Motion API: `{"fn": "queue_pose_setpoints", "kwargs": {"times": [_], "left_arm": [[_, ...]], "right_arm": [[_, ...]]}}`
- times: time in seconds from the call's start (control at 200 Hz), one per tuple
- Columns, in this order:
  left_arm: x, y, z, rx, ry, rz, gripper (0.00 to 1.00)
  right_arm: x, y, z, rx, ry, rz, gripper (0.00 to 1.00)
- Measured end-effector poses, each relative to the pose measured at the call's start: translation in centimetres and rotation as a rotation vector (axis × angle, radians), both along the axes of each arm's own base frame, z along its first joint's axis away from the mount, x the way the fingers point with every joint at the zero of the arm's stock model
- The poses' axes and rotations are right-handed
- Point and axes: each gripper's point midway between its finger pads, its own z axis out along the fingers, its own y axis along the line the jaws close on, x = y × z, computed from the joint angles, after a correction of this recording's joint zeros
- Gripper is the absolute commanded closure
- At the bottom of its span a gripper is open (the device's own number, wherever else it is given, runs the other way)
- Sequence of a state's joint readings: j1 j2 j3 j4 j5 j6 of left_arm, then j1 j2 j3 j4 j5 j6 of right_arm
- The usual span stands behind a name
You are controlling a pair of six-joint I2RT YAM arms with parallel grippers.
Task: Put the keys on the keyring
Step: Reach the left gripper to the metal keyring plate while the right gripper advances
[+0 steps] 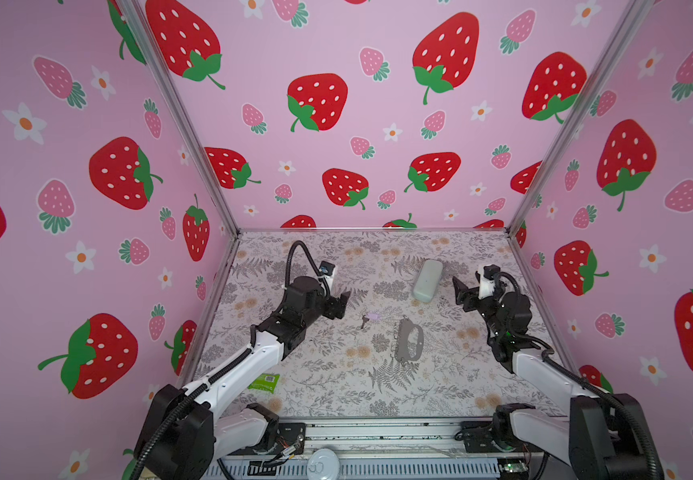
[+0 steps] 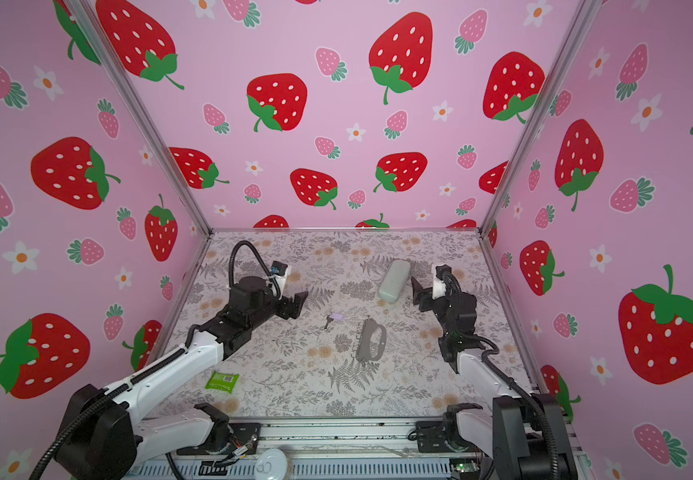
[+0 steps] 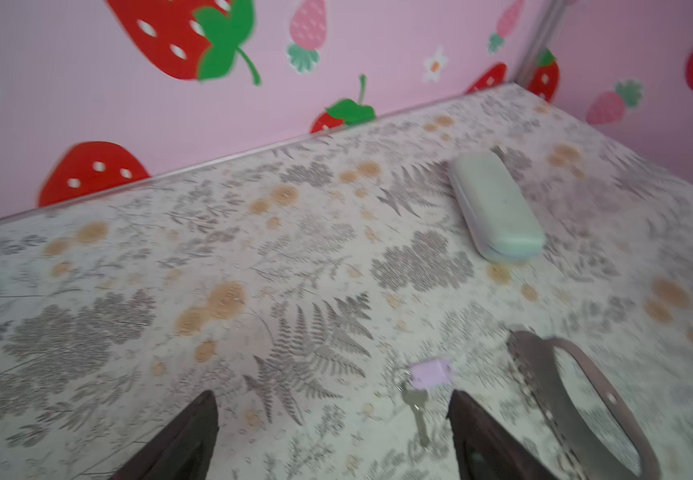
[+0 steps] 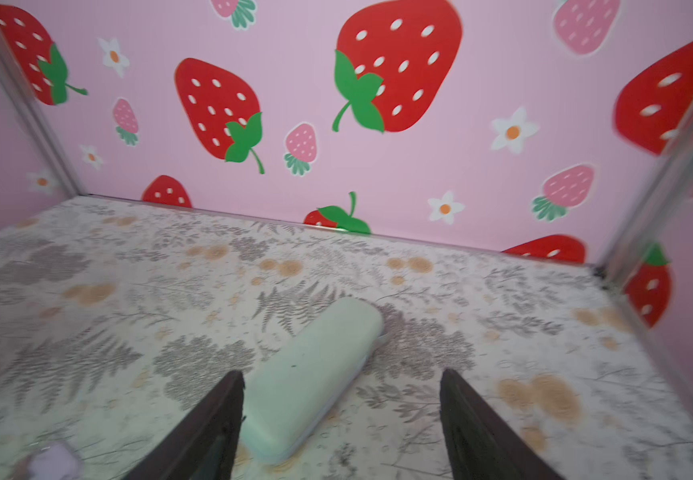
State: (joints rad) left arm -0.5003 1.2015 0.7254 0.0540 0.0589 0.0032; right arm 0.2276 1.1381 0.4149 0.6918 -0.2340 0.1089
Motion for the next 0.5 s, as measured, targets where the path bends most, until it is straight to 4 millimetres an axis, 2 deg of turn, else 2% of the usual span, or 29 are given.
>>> {"fn": "queue_pose_setpoints", "kwargs": {"times": [0.09,0.125,0.205,0.345,0.5], "left_arm": [[-3.0,-3.7,-2.5,0.021,0.129,-0.159,0.28],[-4.0,-5.0,-3.3,0.031,0.174,-0.215,0.30],[-6.2,-7.8,-4.7,0.045,0.266,-0.324,0.35],[-9.9,-11.7,-6.3,0.055,0.366,-0.482,0.36],[-12.5,-13.4,-8.2,0.055,0.456,-0.552,0.39]], "right_arm": [[-1.7,3.7,-0.1,-0.001,0.043,0.136,0.36],[-2.6,4.9,0.0,-0.001,0.049,0.183,0.37],[-4.3,6.8,0.3,0.004,0.056,0.258,0.39],[-5.4,6.7,0.9,0.022,0.069,0.264,0.42],[-6.7,6.0,0.6,0.031,0.082,0.256,0.44]]}}
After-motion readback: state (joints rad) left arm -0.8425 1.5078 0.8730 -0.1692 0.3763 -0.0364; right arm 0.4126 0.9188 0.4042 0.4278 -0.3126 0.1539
